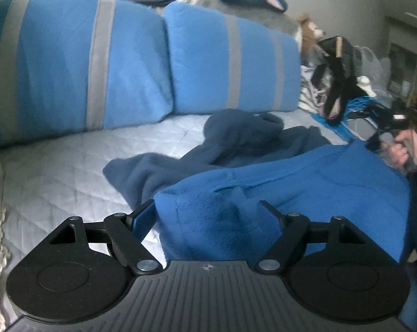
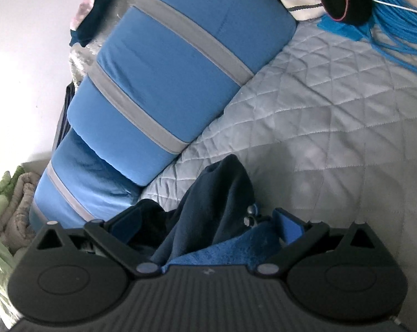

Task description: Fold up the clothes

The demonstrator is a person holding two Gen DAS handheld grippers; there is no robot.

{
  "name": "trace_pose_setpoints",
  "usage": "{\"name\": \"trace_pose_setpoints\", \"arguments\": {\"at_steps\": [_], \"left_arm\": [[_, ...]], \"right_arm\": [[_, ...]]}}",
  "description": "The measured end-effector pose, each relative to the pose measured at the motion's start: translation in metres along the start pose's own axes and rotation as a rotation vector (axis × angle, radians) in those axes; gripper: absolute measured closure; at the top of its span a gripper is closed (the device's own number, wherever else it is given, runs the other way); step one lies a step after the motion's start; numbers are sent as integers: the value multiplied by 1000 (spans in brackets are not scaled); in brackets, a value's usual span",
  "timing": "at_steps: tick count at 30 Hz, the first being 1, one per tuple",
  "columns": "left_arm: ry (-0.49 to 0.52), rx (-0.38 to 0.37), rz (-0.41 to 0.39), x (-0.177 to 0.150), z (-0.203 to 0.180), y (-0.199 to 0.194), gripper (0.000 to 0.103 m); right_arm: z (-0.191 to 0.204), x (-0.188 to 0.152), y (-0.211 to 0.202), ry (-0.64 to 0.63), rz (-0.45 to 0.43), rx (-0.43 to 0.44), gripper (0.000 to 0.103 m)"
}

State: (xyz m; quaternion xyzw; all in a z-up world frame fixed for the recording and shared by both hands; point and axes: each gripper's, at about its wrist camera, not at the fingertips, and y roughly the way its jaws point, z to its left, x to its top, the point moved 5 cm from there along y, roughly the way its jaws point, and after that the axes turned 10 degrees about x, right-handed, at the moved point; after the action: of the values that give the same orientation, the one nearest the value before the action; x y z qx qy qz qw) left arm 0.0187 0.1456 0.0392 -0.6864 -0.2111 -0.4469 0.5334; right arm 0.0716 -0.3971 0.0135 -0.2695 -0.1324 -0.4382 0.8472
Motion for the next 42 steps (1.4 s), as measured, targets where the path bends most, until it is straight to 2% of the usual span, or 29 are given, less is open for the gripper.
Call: {"name": "trace_pose_setpoints", "arguments": {"at_steps": [1, 5, 7, 12, 13, 14, 17, 24, 28, 34, 37, 42], "left_arm": [[4, -7, -9, 1, -1, -2, 27], [7, -23, -32, 4, 3, -11, 43], [1, -34, -25, 3, 7, -12, 47], [18, -54, 2, -1, 6, -11, 48], [26, -56, 3, -1, 4, -11, 51], [32, -60, -2, 0, 2, -11, 60], [41, -66, -10, 2, 0, -11, 70], [61, -42, -31, 0, -1, -12, 78], [41, 2, -47, 1, 2, -8, 82], [-23, 92, -11, 0, 10, 7, 83], [-86, 136, 7, 1, 17, 12, 84], [-149, 244, 35, 3, 29, 23, 84]], "right_arm": [[0, 0, 0, -1, 0, -1, 0], [0, -1, 0, 1, 2, -8, 0], [-1, -1, -1, 9, 5, -14, 0], [-3, -2, -1, 24, 12, -17, 0], [-3, -2, -1, 27, 13, -17, 0], [-3, -2, -1, 30, 15, -17, 0], [-4, -2, -1, 38, 19, -17, 0], [-5, -3, 0, 47, 26, -22, 0], [-4, -2, -1, 36, 23, -32, 0], [-5, 4, -6, 11, 2, -63, 0], [-7, 7, -10, -1, -8, -85, 0], [-14, 10, -19, -17, -17, -134, 0]]}}
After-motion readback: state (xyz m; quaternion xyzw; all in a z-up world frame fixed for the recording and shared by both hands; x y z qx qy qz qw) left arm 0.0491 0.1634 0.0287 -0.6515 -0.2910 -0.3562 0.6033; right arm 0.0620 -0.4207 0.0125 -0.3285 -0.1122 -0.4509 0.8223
